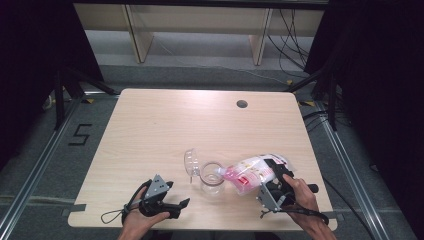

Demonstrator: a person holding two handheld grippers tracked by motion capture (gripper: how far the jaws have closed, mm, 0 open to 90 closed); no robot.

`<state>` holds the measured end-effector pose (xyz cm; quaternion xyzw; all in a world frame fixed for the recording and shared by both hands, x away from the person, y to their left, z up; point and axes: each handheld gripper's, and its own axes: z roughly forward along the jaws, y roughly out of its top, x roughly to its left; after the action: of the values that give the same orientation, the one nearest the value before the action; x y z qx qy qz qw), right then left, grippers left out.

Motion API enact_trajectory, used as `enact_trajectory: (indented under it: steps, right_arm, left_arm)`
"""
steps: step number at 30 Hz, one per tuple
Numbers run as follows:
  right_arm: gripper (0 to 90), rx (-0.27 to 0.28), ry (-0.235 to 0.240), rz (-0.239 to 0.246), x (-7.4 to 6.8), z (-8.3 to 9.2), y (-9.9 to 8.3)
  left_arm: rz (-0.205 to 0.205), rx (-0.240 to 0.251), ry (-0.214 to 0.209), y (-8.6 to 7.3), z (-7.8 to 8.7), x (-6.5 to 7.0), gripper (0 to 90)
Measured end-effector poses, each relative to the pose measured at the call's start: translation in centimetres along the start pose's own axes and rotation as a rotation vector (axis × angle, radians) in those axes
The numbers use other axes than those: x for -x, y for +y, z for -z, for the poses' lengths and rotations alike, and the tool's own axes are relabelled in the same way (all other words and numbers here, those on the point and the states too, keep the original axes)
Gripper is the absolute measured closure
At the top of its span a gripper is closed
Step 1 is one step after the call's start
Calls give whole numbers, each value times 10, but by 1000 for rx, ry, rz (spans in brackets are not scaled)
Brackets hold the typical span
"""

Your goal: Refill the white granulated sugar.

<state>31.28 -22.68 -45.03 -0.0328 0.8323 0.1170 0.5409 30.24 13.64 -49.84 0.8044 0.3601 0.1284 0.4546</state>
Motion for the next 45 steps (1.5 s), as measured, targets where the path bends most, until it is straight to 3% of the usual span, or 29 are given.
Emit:
enact_trajectory:
  steps: [1,2,4,7,8,10,11,13,15,16,17,18,19,20,21,23,24,25,26,28,29,31,33,34,36,39,42,44,45]
  right_arm:
    - [483,-14,13,-77,-5,0,-1]
    - [483,-16,10,-75,-5,0,-1]
    - [484,-33,-3,-52,-4,0,-1]
    - [484,-44,-15,-50,-3,1,-1]
    - [484,-37,-21,-25,-1,1,0]
    - [485,-46,-31,-30,-2,1,1]
    - [485,-14,-41,7,0,-2,0]
    - [485,-24,-58,78,4,-1,3]
    - [486,-27,-56,54,3,-1,3]
    - [486,-35,-46,6,1,-1,3]
    - [486,-55,-53,-16,-1,1,4]
    - [487,-42,-58,25,1,1,4]
    - [487,-28,-70,65,3,0,4]
    - [487,-26,-70,49,2,-1,4]
    - [488,-34,-78,74,2,0,5]
    - [489,-55,-73,35,-2,1,6]
    - [489,-45,-83,64,-1,1,6]
    - [489,-46,-81,50,-1,1,6]
    - [490,-50,-78,50,-1,1,6]
    - [491,-42,-96,138,3,1,8]
    - [491,-52,-94,83,0,1,7]
    - [492,-37,-90,84,1,0,7]
    - [493,-42,-113,158,5,2,9]
    - [493,-51,-99,91,0,1,7]
    - [494,-52,-112,168,4,2,9]
    - [496,-54,-129,178,4,2,10]
    - [497,-55,-118,154,2,0,10]
    - [498,-54,-130,188,4,2,12]
    - [499,-52,-119,173,2,1,12]
  left_arm:
    - [3,-5,4,0,0,0,179]
    - [12,3,-2,0,-1,0,179]
    - [3,-6,3,0,0,0,180]
    - [24,5,-1,0,-1,2,180]
    - [17,6,-2,0,-1,1,179]
    - [14,-3,5,0,-1,1,180]
    - [5,-4,-3,0,0,1,179]
    - [3,-8,-1,0,-1,1,180]
    - [21,-2,-2,0,-1,2,180]
    - [25,2,-6,0,-1,3,179]
    - [4,-14,6,0,0,1,179]
    - [25,9,-7,0,-2,3,179]
    - [2,-6,-3,0,-1,1,179]
    - [20,-1,-2,0,-1,2,180]
    - [24,2,-3,0,-1,3,179]
    - [7,-3,-1,0,-1,1,180]
    - [-1,-8,-2,0,0,0,179]
    - [16,0,4,0,-1,1,179]
    - [4,-5,8,0,0,1,179]
    - [1,-4,7,0,-1,1,179]
    - [-21,-12,-4,0,-1,-1,179]
    - [7,-4,2,0,-1,1,179]
    - [10,5,2,0,-2,1,179]
    - [13,8,5,0,-2,1,180]
    - [10,-1,2,0,-2,1,179]
    - [14,6,-3,0,-3,1,179]
    - [12,-5,-4,-1,-2,1,179]
    - [22,-3,-5,-1,-3,1,179]
    - [27,-3,-7,-1,-3,2,179]
